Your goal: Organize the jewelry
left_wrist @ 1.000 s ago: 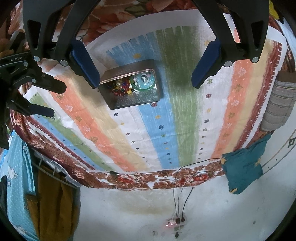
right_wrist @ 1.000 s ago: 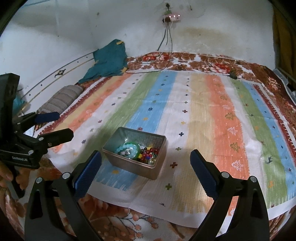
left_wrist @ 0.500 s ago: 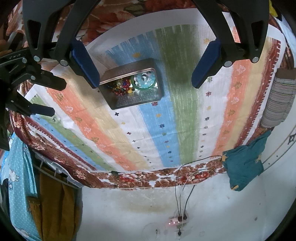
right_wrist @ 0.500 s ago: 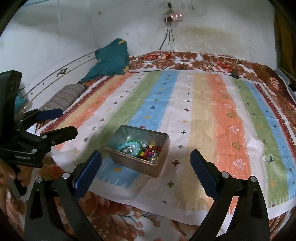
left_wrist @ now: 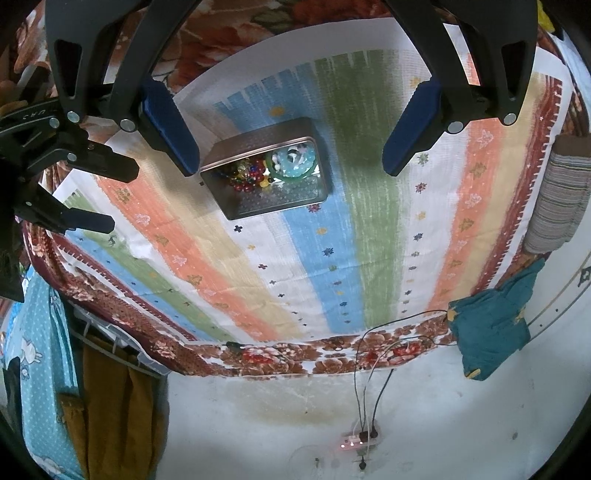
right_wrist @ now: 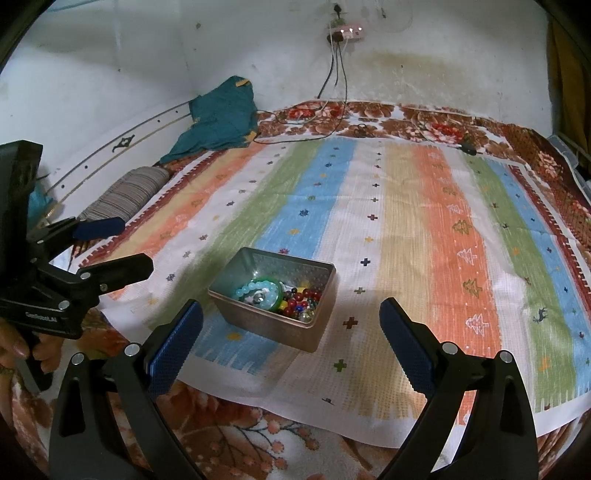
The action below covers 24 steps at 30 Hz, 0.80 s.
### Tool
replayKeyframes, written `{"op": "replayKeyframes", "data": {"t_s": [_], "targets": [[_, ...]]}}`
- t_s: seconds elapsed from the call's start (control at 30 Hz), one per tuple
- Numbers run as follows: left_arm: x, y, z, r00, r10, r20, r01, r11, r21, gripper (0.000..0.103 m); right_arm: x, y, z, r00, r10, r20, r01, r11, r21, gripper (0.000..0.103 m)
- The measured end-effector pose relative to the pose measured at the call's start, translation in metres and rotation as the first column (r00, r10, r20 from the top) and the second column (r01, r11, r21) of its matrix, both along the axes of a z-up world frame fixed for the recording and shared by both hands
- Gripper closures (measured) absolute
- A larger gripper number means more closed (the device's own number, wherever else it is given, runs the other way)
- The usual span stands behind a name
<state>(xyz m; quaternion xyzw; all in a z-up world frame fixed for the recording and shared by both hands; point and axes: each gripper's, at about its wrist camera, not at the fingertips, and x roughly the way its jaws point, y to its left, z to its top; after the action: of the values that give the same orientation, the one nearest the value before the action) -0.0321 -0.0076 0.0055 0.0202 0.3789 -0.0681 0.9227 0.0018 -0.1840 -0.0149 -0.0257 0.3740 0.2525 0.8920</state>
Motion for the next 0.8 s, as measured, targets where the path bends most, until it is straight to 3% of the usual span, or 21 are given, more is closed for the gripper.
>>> {"op": "replayKeyframes", "data": {"t_s": [0.8], "targets": [[-0.0021,-0.004,-0.0011,1.0,-0.005,-0.002,0.005,1.0,-0.007,0.006,-0.0003,0.0024,-0.0002,1.0,0.004,0.0,-0.004,1.0,-0.001,0.006]]}}
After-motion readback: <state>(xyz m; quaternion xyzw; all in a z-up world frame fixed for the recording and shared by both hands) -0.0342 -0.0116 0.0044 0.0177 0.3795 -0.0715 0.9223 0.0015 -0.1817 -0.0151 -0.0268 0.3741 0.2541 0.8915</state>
